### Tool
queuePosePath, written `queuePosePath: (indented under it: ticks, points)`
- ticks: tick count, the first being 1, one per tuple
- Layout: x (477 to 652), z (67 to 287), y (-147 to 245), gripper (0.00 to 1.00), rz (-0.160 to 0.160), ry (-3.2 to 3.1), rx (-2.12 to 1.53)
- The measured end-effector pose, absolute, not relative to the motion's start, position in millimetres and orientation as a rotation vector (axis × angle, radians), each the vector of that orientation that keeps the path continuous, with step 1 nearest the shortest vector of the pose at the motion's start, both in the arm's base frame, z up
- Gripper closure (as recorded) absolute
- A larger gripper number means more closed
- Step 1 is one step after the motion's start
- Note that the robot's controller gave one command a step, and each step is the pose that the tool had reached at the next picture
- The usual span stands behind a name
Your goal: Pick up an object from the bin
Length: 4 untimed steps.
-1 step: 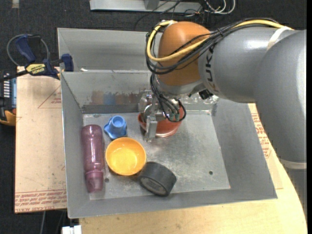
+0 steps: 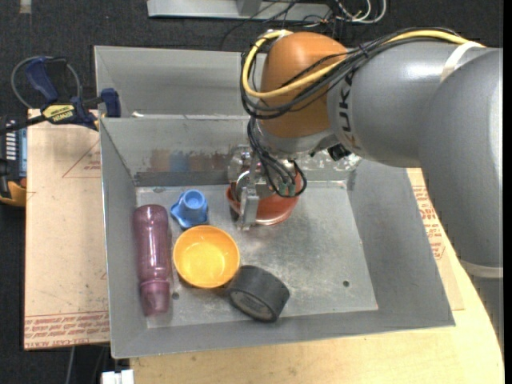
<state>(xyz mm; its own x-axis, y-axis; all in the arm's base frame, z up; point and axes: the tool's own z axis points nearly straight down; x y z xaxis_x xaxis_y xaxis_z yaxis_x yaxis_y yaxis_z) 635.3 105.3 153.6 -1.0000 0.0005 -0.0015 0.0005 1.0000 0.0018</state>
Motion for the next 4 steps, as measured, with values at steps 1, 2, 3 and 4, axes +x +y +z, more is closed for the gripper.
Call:
queuePosePath:
  ticks: [1, 2, 3, 4]
  points:
    - [588.1, 71.6, 129.3, 0.0, 0.006, 3.137, -0.045]
    - [621.7, 133.4, 51.5, 0.0, 0.006, 3.117, 0.197]
    - [561.3, 99.7, 109.6, 0.0, 0.013, 3.143, -0.016]
    - [615.9, 71.0, 47.1, 0.0, 0.011, 3.094, 0.379]
